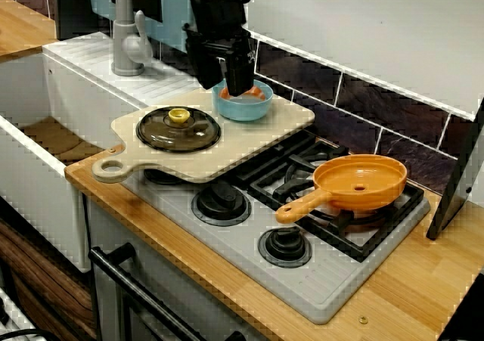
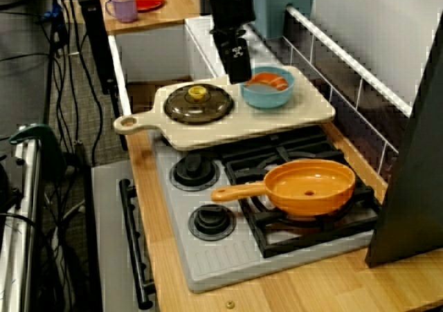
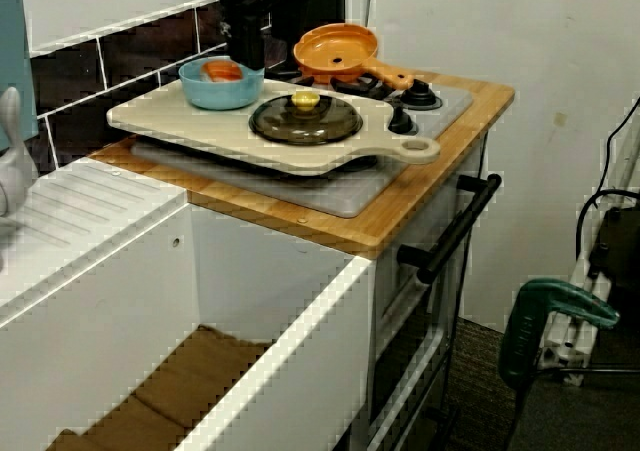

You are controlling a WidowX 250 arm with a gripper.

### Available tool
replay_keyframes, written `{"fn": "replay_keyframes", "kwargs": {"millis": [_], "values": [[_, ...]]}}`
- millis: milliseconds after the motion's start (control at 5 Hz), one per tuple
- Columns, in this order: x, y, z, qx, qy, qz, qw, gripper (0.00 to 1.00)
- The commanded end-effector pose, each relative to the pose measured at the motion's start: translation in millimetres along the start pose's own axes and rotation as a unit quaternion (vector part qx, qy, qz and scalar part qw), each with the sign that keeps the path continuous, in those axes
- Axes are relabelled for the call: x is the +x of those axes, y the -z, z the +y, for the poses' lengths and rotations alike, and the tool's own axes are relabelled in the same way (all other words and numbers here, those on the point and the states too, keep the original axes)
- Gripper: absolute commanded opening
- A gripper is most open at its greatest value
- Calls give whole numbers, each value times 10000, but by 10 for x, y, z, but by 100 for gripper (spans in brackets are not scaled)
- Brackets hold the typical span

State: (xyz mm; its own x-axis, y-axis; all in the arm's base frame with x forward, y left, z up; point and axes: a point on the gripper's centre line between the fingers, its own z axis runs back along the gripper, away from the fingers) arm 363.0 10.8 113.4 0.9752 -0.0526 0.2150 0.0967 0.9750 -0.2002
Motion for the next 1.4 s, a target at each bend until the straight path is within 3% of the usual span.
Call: {"fn": "replay_keyframes", "kwargs": {"millis": [0, 400, 600, 1200], "values": [[168, -34, -178, 62, 455, -39, 9989, 100], [36, -173, -516, -121, 721, 179, 9972, 100], [-78, -174, -691, -90, 730, 124, 9972, 100], [-303, 136, -1126, 108, 32, -404, 9991, 100]]}}
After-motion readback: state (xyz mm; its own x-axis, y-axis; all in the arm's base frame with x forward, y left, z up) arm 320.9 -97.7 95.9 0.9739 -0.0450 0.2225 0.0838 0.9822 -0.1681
